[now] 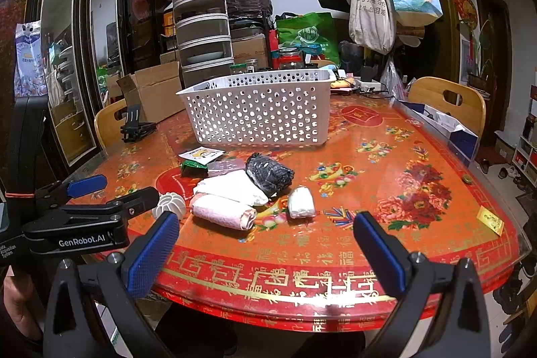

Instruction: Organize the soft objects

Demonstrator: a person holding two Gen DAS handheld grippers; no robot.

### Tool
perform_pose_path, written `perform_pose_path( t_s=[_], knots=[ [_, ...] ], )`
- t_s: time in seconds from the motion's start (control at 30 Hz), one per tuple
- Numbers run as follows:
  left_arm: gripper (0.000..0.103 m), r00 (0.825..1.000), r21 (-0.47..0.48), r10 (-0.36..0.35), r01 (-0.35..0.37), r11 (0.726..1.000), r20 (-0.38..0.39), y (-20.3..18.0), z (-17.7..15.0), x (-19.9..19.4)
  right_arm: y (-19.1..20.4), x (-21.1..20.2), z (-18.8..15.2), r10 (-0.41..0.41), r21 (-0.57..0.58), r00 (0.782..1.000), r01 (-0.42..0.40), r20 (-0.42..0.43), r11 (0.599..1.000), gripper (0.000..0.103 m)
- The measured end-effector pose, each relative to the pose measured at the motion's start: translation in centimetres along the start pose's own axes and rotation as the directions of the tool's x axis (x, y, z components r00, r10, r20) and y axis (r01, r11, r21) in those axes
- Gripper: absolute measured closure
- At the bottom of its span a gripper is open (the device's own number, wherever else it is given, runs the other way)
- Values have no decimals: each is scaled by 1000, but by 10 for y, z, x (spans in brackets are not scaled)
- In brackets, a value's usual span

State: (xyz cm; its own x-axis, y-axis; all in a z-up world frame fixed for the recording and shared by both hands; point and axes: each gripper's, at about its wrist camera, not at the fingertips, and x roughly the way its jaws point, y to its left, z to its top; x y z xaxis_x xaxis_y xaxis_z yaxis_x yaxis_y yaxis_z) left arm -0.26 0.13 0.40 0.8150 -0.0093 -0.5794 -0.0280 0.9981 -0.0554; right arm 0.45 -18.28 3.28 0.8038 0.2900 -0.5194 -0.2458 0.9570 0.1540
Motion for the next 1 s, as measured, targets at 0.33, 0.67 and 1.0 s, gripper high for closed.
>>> perform_pose_path(
  t_s=[0.33,0.67,1.0],
  knots=[
    [0,1000,0,0,0,1000,1,0,0,-2,0,0,-1,-1,5,1000,1,-3,1000,0],
    [0,1000,1,0,0,1000,0,-1,0,-1,-2,-1,-1,-3,6,1000,3,-5,1000,0],
    [0,1000,1,-4,4,1000,-4,-2,-1,0,-1,1,-1,-3,8,1000,3,-7,1000,0]
  ],
)
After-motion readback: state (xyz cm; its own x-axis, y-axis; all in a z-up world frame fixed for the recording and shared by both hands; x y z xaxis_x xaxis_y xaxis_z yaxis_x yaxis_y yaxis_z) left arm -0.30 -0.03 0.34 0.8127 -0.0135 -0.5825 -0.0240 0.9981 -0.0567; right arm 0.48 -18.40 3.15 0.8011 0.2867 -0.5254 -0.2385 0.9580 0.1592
